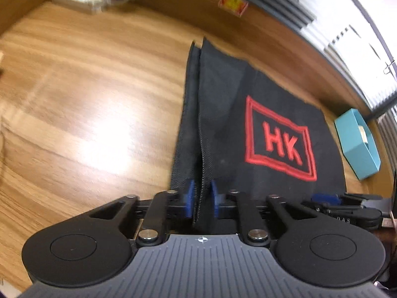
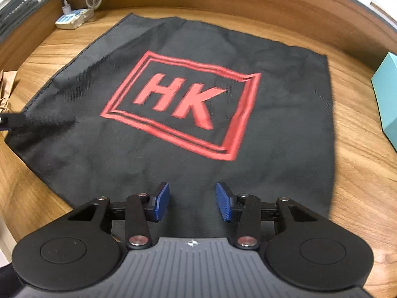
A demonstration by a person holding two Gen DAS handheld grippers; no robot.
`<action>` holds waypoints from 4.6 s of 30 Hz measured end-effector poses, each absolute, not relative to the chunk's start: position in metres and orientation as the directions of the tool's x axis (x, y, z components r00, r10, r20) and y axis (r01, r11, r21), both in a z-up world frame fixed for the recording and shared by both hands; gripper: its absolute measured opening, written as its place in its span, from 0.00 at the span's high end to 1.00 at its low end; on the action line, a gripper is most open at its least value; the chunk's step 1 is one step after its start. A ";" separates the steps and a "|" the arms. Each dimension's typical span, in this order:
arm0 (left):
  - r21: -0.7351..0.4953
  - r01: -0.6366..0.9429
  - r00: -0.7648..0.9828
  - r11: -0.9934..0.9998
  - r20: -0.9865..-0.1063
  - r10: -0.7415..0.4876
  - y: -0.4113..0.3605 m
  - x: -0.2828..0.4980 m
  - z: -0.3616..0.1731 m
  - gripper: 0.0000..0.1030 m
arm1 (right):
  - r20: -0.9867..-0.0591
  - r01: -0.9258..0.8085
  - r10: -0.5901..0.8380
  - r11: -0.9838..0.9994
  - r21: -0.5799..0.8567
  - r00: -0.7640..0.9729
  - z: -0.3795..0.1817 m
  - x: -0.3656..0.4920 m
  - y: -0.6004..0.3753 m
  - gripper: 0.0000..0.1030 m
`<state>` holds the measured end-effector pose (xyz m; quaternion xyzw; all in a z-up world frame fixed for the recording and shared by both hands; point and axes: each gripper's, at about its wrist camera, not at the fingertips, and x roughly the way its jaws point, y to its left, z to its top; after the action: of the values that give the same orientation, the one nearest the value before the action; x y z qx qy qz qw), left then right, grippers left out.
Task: Fold shopping bag
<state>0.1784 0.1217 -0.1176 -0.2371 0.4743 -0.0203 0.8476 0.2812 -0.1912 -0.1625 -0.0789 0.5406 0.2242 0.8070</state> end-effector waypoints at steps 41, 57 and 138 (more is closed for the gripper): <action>-0.651 0.288 0.461 0.702 -0.549 -0.698 0.005 0.249 -0.083 0.35 | -0.927 -0.429 0.323 0.877 0.217 0.190 -0.161 0.309 -0.249 0.87; 0.053 0.550 0.543 0.834 -0.781 -0.309 -0.006 0.188 -0.120 0.24 | -0.921 -0.456 0.357 0.853 0.254 0.157 -0.181 0.314 -0.264 0.87; -0.219 0.523 0.417 0.824 -0.777 -0.471 -0.022 0.269 -0.169 0.68 | -0.714 -0.362 0.685 0.708 0.606 0.142 -0.218 0.581 -0.171 1.00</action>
<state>0.2692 -0.0225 -0.1690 0.0287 0.4517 -0.2954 0.8414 0.5808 -0.1705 -0.2178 0.1463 0.5514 0.3532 0.7415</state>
